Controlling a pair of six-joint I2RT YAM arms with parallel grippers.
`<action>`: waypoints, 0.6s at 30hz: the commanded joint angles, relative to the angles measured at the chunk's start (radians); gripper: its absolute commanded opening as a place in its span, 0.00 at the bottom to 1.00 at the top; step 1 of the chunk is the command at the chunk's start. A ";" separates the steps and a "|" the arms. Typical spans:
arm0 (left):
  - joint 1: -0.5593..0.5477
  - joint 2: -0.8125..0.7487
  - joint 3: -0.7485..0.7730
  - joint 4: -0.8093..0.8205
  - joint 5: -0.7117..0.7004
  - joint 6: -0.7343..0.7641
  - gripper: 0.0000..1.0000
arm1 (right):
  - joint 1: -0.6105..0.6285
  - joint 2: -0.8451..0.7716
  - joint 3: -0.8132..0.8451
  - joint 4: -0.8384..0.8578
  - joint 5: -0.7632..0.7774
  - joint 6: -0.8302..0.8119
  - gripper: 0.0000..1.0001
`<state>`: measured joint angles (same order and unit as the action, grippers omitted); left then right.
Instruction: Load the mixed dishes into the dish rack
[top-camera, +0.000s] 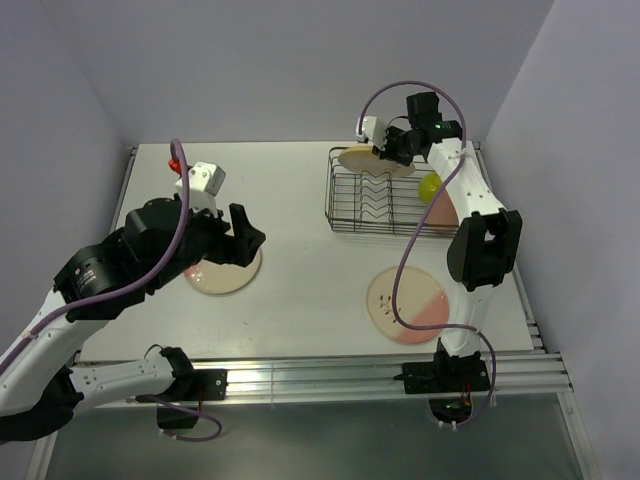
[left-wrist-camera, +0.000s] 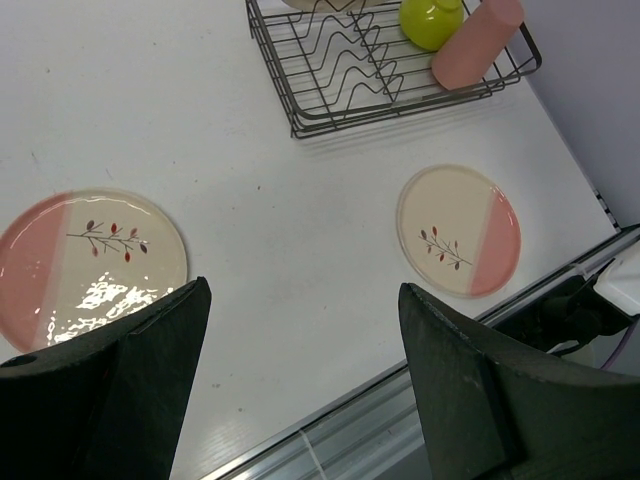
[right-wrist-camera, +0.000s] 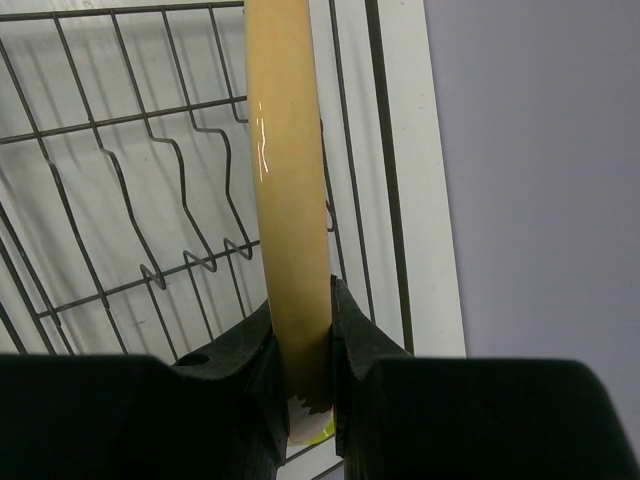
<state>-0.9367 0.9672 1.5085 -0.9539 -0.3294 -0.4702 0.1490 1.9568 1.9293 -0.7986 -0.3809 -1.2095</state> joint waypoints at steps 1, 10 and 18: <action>0.015 0.008 0.005 0.027 0.023 0.028 0.82 | -0.003 0.001 0.011 0.105 -0.021 0.010 0.00; 0.053 0.018 0.007 0.029 0.046 0.039 0.82 | -0.014 0.050 0.046 0.118 -0.044 0.034 0.20; 0.091 0.025 0.002 0.033 0.076 0.041 0.82 | -0.028 0.070 0.048 0.136 -0.075 0.065 0.40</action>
<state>-0.8604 0.9905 1.5085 -0.9535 -0.2817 -0.4522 0.1318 2.0209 1.9324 -0.7189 -0.4126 -1.1835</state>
